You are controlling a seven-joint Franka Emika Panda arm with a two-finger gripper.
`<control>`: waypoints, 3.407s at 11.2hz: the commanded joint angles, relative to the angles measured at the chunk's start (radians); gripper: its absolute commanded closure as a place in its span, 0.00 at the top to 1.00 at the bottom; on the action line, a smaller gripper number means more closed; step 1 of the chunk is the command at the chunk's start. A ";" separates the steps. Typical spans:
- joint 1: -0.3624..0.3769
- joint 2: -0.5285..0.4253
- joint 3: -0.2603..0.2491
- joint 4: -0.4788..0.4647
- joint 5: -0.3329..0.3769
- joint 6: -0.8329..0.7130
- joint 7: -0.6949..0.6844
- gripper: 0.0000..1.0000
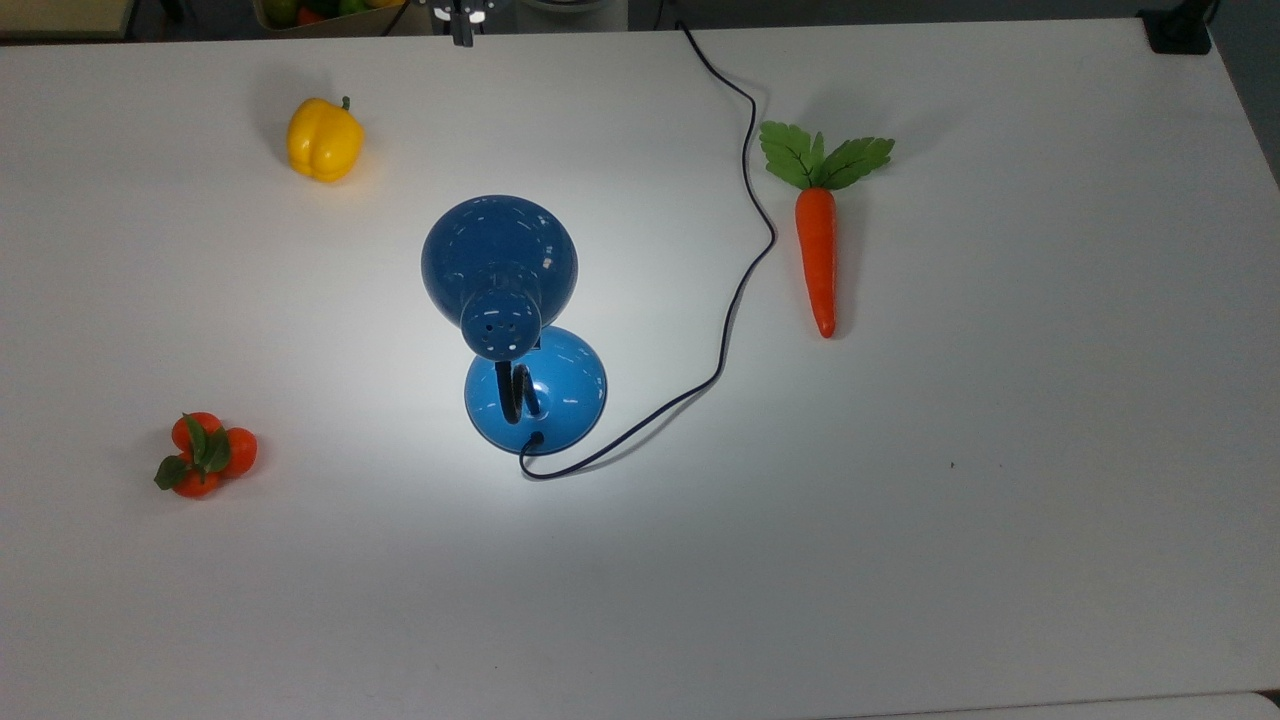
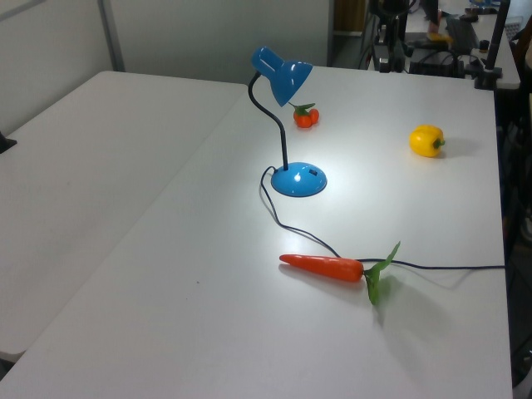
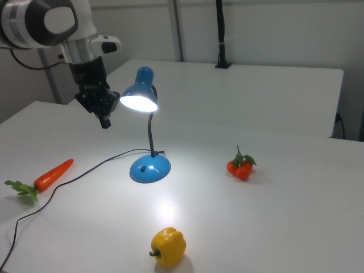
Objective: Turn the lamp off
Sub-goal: 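Move the gripper over the blue lamp's base toward its switch, then lower the gripper and press the switch on the lamp base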
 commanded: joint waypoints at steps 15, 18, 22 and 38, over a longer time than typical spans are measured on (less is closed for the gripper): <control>-0.008 0.260 0.015 -0.192 0.013 0.569 0.000 0.00; -0.010 0.310 0.038 -0.190 0.013 0.652 0.023 0.00; -0.008 0.350 0.043 -0.185 0.013 0.710 0.023 0.00; -0.016 0.288 0.043 -0.354 0.013 0.951 0.023 0.00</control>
